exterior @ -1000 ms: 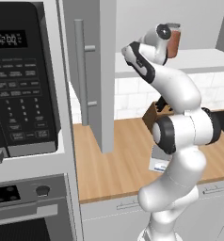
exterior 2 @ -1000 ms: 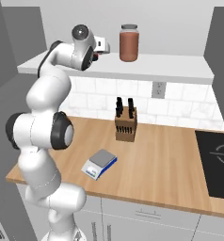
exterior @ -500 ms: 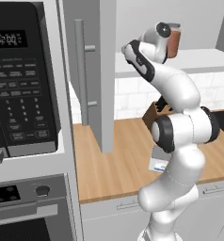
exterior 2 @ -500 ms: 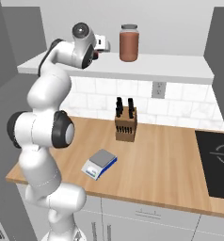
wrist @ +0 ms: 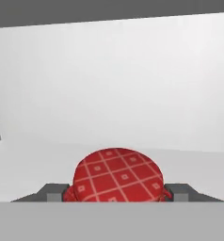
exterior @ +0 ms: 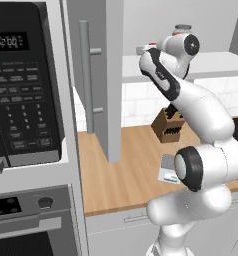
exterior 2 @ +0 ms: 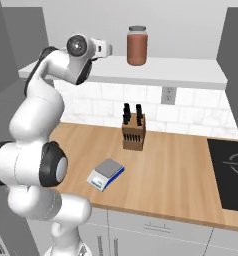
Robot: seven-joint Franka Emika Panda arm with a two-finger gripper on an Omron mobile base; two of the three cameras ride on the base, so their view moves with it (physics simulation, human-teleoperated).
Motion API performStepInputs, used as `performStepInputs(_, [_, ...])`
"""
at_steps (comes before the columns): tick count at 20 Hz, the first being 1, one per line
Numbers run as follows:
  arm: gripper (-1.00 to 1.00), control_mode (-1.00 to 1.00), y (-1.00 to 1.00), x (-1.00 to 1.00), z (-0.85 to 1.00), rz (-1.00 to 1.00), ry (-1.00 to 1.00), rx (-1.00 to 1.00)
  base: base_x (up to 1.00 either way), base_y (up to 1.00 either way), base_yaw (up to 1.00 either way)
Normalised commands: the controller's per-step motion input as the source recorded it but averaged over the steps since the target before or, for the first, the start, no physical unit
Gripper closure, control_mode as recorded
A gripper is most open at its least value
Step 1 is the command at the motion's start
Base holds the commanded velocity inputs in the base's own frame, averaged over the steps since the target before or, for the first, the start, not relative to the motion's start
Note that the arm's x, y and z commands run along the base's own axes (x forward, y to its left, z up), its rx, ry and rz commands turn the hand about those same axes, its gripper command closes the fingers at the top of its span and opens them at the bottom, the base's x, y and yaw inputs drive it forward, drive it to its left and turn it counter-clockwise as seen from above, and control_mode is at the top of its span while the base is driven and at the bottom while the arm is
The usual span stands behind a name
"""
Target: Pick the jam and place it on the digital scale for weighing, and close the cabinet.
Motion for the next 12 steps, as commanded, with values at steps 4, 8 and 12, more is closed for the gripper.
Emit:
performStepInputs(4, [1.0,-1.0,0.03,-1.0,0.0,0.0,-0.28,0.07,0.0,0.0,0.0])
performStepInputs(8, [1.0,-1.0,0.0,-1.0,0.01,0.0,-0.13,0.05,0.0,0.0,0.0])
performStepInputs(12, [1.0,-1.0,-0.12,-1.0,0.28,0.0,-0.1,0.01,0.0,0.0,0.0])
